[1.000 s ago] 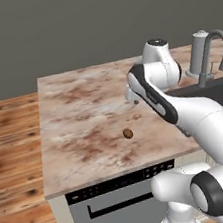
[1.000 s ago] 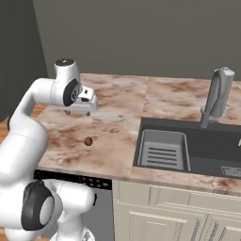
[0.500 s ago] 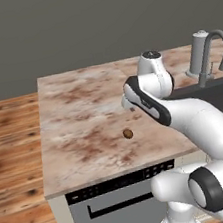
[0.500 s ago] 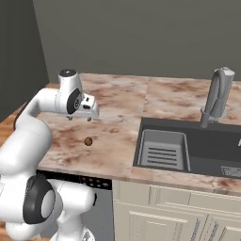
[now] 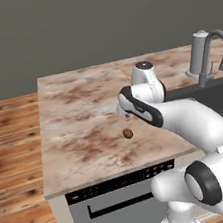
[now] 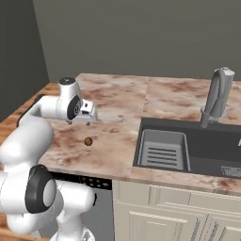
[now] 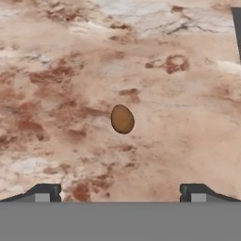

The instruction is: Gather the eggs and milk located in the vicinity of the sink area and place them right next to the bowl.

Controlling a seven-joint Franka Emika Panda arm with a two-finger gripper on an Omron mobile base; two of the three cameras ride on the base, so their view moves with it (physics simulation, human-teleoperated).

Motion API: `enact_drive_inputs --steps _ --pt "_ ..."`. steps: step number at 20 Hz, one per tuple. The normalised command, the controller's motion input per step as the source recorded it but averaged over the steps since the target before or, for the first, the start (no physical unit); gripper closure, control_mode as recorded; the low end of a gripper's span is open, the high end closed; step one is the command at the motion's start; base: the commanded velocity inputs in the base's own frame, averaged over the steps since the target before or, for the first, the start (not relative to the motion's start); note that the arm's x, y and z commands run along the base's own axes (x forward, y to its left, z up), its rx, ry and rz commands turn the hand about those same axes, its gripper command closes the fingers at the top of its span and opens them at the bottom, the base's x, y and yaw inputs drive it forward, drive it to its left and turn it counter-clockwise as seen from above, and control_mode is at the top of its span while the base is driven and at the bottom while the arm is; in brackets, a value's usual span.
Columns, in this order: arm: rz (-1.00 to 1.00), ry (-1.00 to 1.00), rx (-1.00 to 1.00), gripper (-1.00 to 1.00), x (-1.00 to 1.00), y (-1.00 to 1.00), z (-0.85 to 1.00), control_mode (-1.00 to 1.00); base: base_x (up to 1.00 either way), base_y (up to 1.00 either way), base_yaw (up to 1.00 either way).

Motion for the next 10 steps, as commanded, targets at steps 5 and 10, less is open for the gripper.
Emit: enact_drive_inputs --steps 5,10 --pt "0.00 0.00 0.00 -1.00 0.21 0.06 -0.26 -1.00 0.00 0.00 0.00" --pt "0.00 0.01 -0.01 -1.00 0.20 0.09 -0.29 -1.00 0.00 0.00 0.00"
